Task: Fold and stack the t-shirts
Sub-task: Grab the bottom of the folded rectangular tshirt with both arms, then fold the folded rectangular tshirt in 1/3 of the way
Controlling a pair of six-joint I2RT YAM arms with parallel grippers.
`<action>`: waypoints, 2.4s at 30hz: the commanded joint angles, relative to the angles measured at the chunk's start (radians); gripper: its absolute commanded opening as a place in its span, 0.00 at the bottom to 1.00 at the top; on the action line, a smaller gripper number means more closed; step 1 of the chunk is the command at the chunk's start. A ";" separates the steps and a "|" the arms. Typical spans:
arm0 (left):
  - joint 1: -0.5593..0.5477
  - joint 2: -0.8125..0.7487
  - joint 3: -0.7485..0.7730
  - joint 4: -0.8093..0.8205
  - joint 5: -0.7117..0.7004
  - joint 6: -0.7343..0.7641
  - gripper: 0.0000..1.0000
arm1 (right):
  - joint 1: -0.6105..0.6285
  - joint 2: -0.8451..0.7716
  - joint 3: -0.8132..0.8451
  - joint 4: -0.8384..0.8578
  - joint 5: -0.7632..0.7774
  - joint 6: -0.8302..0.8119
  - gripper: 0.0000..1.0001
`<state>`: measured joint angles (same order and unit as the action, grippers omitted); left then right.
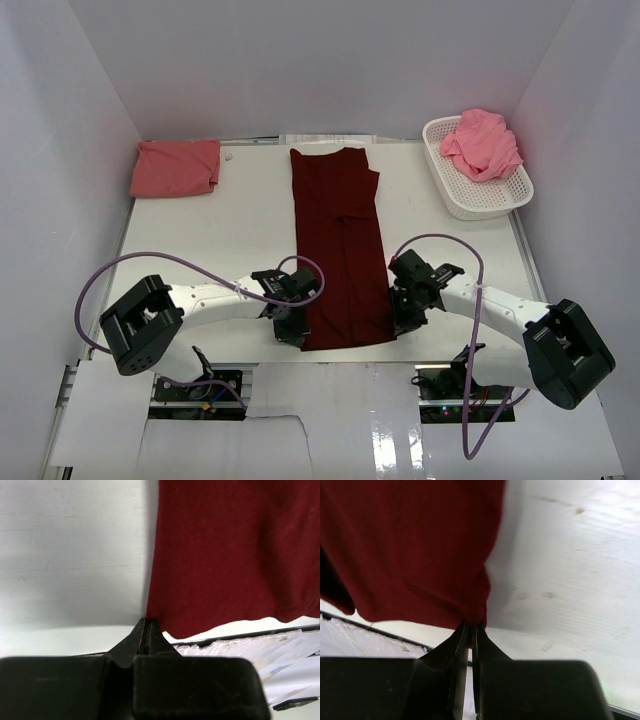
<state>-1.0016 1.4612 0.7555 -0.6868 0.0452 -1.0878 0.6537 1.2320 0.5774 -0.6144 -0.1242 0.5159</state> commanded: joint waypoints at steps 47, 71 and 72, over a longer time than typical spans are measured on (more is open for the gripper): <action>0.515 0.416 0.918 -0.230 -0.148 0.453 0.00 | -0.118 0.443 0.854 -0.137 0.202 -0.198 0.08; 0.587 0.677 1.282 -0.273 -0.150 0.479 0.00 | -0.212 0.759 1.211 -0.140 0.167 -0.260 0.08; 0.589 0.686 1.292 -0.272 -0.145 0.480 0.00 | -0.218 0.765 1.220 -0.140 0.166 -0.261 0.08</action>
<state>-0.4248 2.1319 2.0045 -0.9451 -0.0940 -0.6235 0.4511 1.9865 1.7329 -0.7601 0.0452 0.2760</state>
